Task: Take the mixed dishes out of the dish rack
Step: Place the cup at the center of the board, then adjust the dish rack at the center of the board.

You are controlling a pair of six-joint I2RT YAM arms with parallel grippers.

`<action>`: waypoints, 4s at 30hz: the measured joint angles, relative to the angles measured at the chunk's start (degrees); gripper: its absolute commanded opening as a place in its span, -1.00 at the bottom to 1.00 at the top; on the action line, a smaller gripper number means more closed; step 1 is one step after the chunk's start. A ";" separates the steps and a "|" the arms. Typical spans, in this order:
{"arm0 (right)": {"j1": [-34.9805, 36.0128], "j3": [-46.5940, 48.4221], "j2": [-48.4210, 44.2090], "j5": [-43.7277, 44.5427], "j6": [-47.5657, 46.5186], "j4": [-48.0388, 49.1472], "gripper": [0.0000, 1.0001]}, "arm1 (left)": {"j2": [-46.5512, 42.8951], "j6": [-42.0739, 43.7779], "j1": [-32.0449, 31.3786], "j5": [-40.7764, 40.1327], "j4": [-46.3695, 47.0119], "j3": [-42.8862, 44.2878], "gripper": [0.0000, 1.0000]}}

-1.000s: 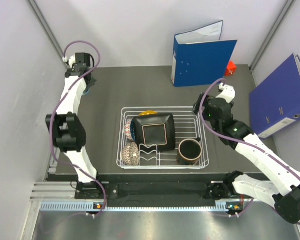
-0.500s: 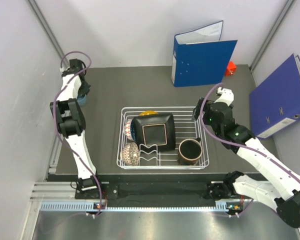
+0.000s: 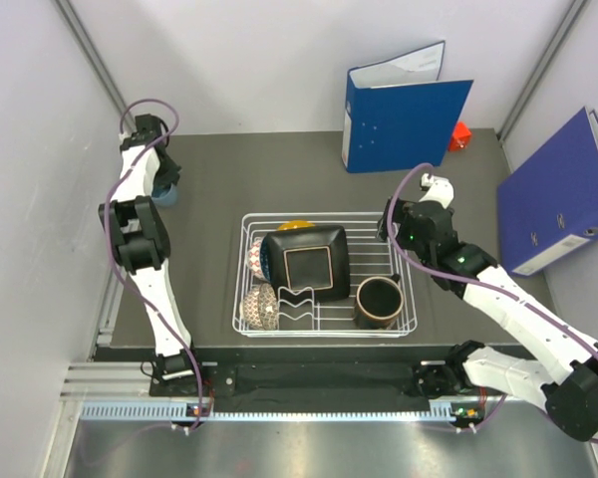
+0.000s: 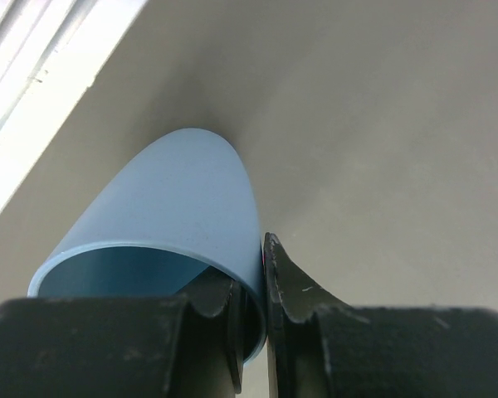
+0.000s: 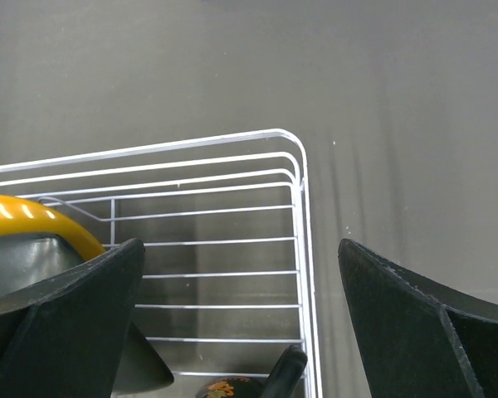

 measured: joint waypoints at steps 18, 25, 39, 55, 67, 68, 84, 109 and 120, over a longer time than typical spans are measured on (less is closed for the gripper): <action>0.00 0.00 1.46 -1.51 0.63 1.27 0.99 | 1.11 -1.66 -1.44 1.46 -9.20 8.00 -1.00; 0.00 0.00 1.46 -1.51 0.61 1.27 0.99 | 2.38 -1.60 -1.49 1.90 -8.85 4.83 -0.76; 0.00 -0.02 1.46 -1.77 0.66 1.27 0.99 | 1.40 -1.77 -1.60 1.88 -8.31 3.74 0.98; 0.00 -1.53 0.24 -2.23 0.98 1.79 0.99 | -8.85 -2.21 -7.23 -1.95 -7.58 8.98 0.98; 0.09 -1.27 -3.34 2.56 -0.28 0.55 0.99 | -44.52 1.25 -41.51 -15.43 11.21 -30.05 0.98; 0.09 -1.27 -3.96 2.47 -0.35 0.37 0.99 | -48.19 0.94 -41.18 -14.99 12.02 -34.07 0.98; 0.68 -2.62 -8.70 -0.37 -1.99 0.37 0.99 | -54.42 -21.38 -74.90 -39.76 -18.67 -41.59 0.59; 1.81 -7.50 -10.38 -0.46 -1.49 -1.36 0.99 | -51.43 -49.16 -82.16 -37.11 -28.94 -54.36 0.00; 1.86 -8.98 -10.36 -0.55 -0.90 -0.46 0.99 | -50.45 -49.11 -82.16 -36.89 -29.40 -56.78 -0.16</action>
